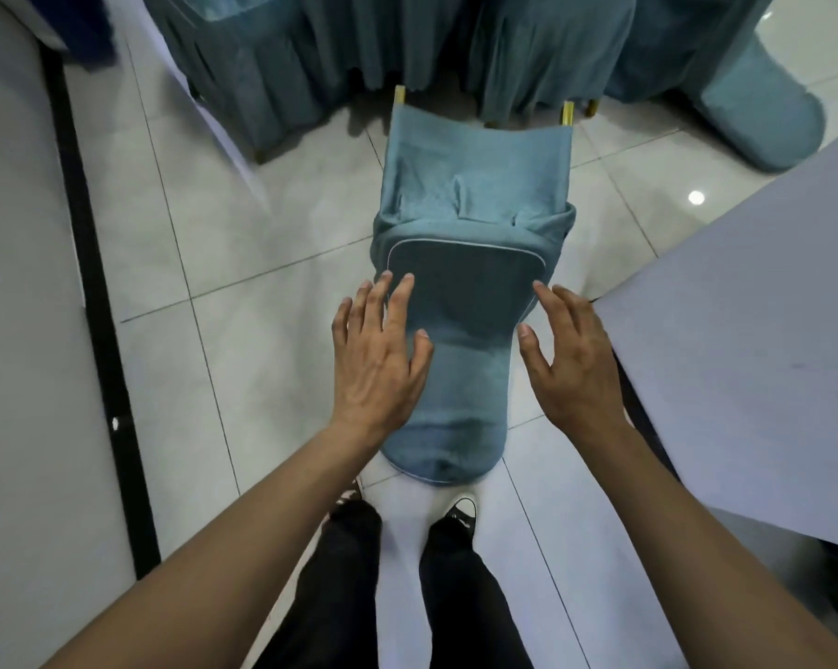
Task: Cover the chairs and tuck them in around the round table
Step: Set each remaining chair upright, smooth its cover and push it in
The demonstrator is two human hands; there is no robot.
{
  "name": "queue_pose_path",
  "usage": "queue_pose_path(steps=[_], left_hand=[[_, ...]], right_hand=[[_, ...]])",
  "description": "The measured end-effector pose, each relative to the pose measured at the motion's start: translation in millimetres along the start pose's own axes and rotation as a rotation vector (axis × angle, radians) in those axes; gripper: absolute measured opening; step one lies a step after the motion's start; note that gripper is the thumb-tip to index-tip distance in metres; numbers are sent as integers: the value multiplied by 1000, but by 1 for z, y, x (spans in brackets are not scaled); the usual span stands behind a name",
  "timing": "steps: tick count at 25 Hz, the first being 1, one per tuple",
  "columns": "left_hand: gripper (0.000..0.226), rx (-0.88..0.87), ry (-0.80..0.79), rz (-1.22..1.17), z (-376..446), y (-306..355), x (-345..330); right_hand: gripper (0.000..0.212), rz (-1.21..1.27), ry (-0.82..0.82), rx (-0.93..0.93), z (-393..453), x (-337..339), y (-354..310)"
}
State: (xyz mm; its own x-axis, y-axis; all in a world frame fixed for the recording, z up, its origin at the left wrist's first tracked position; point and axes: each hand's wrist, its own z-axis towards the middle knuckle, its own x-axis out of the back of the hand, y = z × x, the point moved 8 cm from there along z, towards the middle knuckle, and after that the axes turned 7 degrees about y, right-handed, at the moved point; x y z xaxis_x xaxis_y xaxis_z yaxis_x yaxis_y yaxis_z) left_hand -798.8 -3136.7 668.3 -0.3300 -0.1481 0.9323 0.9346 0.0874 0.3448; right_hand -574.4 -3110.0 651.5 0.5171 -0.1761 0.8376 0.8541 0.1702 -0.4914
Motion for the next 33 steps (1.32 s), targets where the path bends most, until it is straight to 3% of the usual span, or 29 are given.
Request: queue_pose_path(steps=[9, 22, 33], left_hand=[[59, 8, -27, 20, -46, -46, -105], [63, -86, -19, -4, -82, -126, -361], [68, -58, -149, 96, -109, -198, -560]], right_hand=[[51, -18, -68, -74, -71, -91, 79], [55, -118, -83, 10, -132, -299, 215], [65, -220, -190, -49, -189, -453, 326]])
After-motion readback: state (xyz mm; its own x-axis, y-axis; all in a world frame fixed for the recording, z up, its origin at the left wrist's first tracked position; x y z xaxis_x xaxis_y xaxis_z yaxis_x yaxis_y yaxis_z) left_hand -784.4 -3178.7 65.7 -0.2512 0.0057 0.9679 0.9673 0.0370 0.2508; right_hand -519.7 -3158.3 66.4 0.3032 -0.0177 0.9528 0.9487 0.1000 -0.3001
